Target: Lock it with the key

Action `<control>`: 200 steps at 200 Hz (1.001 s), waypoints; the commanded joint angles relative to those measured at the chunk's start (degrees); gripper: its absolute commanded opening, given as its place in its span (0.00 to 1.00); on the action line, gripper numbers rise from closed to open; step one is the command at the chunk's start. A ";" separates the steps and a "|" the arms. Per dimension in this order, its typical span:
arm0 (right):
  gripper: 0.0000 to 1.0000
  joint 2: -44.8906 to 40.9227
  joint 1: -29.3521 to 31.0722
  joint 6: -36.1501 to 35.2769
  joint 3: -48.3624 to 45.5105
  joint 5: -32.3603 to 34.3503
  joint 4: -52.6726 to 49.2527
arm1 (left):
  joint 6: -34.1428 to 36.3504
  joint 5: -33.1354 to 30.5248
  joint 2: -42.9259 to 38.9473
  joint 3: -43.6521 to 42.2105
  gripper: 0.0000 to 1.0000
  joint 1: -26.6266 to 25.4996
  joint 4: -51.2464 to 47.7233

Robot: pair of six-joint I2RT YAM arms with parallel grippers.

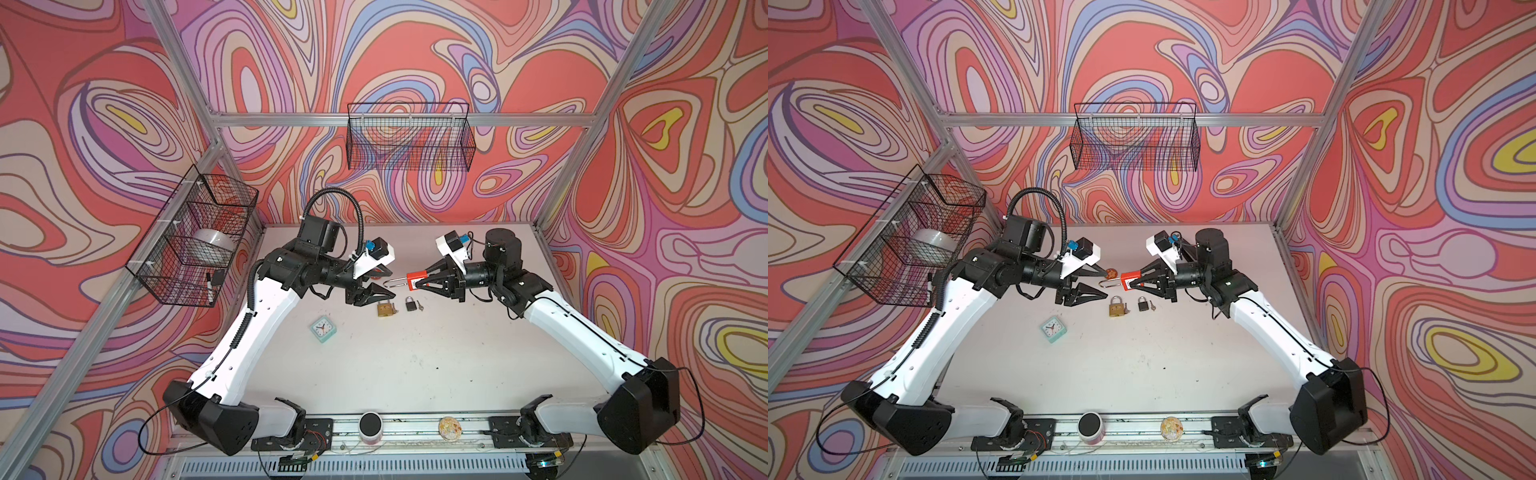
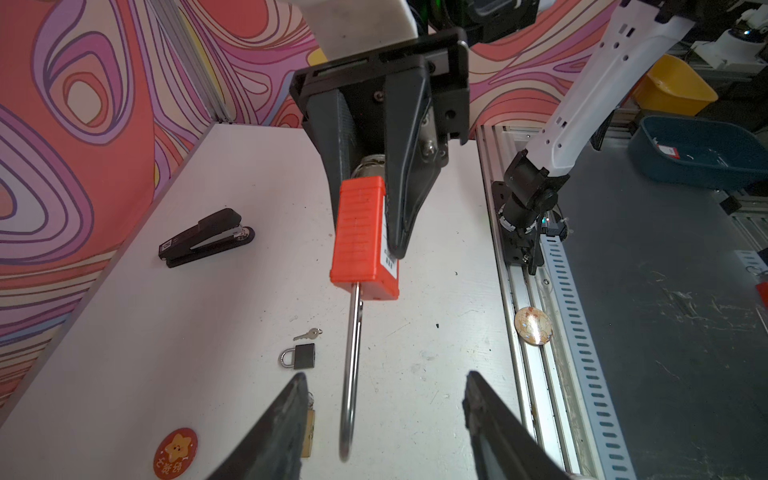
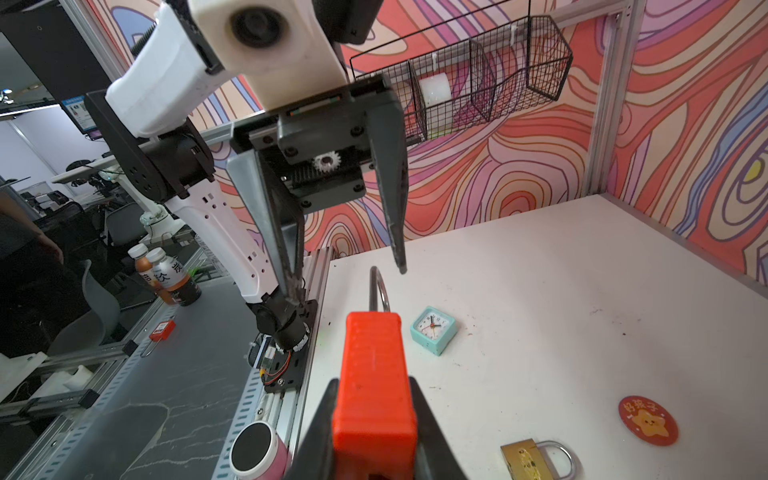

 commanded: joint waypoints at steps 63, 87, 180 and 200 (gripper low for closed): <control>0.00 -2.82 -1.23 12.45 -3.20 -2.95 17.45 | -1.19 3.35 1.26 3.55 0.45 2.85 -1.68; 0.00 -2.65 -1.29 15.08 -4.06 -3.25 21.12 | -1.78 4.63 1.86 4.36 0.36 2.84 -1.65; 0.00 -1.67 -1.24 13.40 -4.99 -1.34 22.62 | -3.03 7.10 2.88 4.53 0.00 2.85 -2.55; 0.00 -1.55 -1.27 11.63 -4.72 -0.95 20.70 | -3.12 7.55 2.97 4.65 0.00 2.83 -2.80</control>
